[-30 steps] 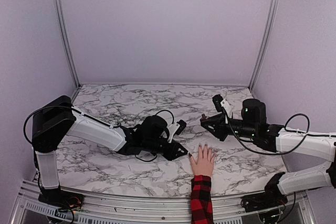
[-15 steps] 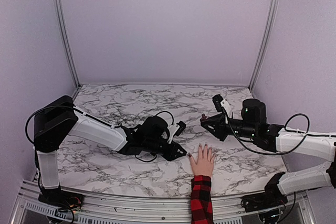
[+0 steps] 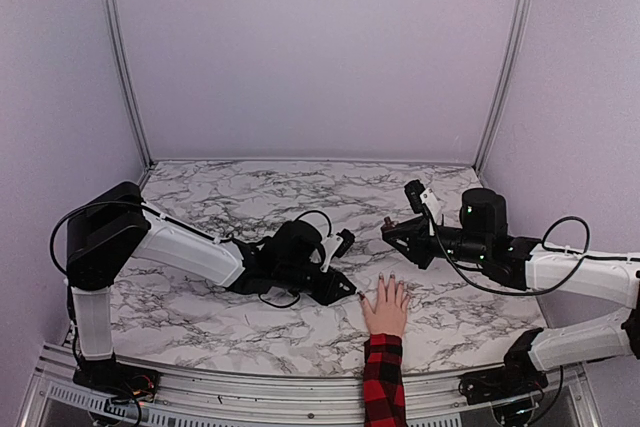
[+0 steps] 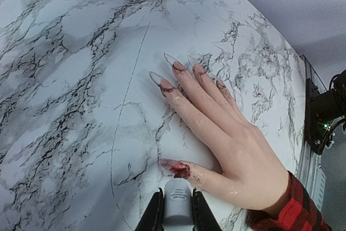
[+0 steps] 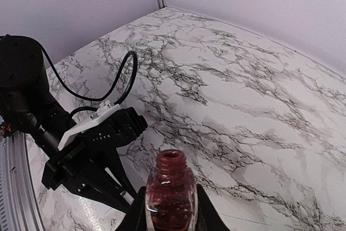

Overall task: Paint the nails
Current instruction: Paint the nail with the hand.

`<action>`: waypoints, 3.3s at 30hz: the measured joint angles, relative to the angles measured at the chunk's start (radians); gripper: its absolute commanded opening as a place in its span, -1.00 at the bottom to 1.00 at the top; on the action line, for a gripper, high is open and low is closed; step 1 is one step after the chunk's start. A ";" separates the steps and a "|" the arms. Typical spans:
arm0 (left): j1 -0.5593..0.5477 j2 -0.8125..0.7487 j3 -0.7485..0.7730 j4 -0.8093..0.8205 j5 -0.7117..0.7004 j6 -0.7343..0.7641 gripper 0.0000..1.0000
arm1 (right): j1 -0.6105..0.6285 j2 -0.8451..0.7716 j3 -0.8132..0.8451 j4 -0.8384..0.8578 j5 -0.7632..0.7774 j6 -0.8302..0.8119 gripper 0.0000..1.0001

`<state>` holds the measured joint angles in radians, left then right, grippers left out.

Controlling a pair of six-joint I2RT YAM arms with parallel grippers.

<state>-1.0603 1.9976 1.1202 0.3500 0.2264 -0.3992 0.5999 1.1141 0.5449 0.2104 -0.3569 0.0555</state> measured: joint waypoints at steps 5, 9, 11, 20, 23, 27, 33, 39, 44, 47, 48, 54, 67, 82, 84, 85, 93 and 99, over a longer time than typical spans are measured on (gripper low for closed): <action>0.000 0.003 0.008 -0.005 -0.001 0.000 -1.00 | 0.000 0.000 0.000 0.000 0.000 0.000 -1.00; 0.000 0.011 0.012 -0.005 -0.001 0.000 -1.00 | 0.000 0.000 0.000 0.000 0.000 0.000 -1.00; 0.000 0.014 0.012 -0.007 -0.001 0.000 -1.00 | 0.000 0.000 0.000 0.000 0.000 0.000 -1.00; 0.000 0.018 0.012 -0.016 -0.008 0.000 -1.00 | 0.000 0.000 0.000 0.000 0.000 0.000 -1.00; 0.000 0.018 0.012 -0.021 -0.016 0.000 -1.00 | 0.000 0.000 0.000 0.000 0.000 0.000 -1.00; 0.000 0.018 0.013 -0.027 -0.027 0.000 -1.00 | 0.000 0.000 0.000 0.000 0.000 0.000 -1.00; 0.004 0.018 0.013 -0.035 -0.042 -0.001 -1.00 | 0.000 0.000 0.000 0.000 0.000 0.000 -1.00; 0.007 0.018 0.029 -0.041 -0.045 -0.001 -1.00 | 0.000 0.000 0.000 0.000 0.000 0.000 -1.00; 0.014 0.018 0.035 -0.041 -0.045 -0.005 -1.00 | 0.000 0.000 0.000 0.000 0.000 0.000 -1.00; 0.016 0.018 0.035 -0.041 -0.045 -0.005 -1.00 | 0.000 0.000 0.000 0.000 0.000 0.000 -1.00; 0.016 0.018 0.036 -0.041 -0.045 -0.005 -1.00 | 0.000 0.000 0.000 0.000 0.000 0.000 -1.00; 0.021 0.018 0.038 -0.040 -0.045 -0.006 -1.00 | 0.000 0.000 0.000 0.000 0.000 0.000 -1.00; 0.049 -0.082 -0.073 0.039 -0.044 -0.034 -1.00 | 0.000 -0.015 0.000 0.000 -0.001 0.000 -1.00; 0.123 -0.371 -0.343 0.231 -0.045 -0.034 -1.00 | 0.000 -0.097 -0.020 0.083 -0.089 0.005 -1.00; 0.132 -0.396 -0.375 0.251 -0.045 -0.033 -1.00 | 0.000 -0.099 -0.020 0.088 -0.103 0.005 -1.00; 0.137 -0.408 -0.391 0.257 -0.044 -0.030 -1.00 | 0.000 -0.099 -0.020 0.089 -0.109 0.004 -1.00; 0.137 -0.401 -0.419 0.287 -0.031 0.047 -1.00 | 0.000 -0.090 0.022 0.064 -0.153 -0.008 -1.00; 0.084 -0.292 -0.367 0.303 0.012 0.147 -1.00 | 0.000 -0.064 0.047 0.060 -0.182 -0.021 -1.00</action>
<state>-0.9764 1.7054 0.7528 0.6525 0.2386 -0.2520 0.5999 1.0504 0.5922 0.2707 -0.5385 0.0345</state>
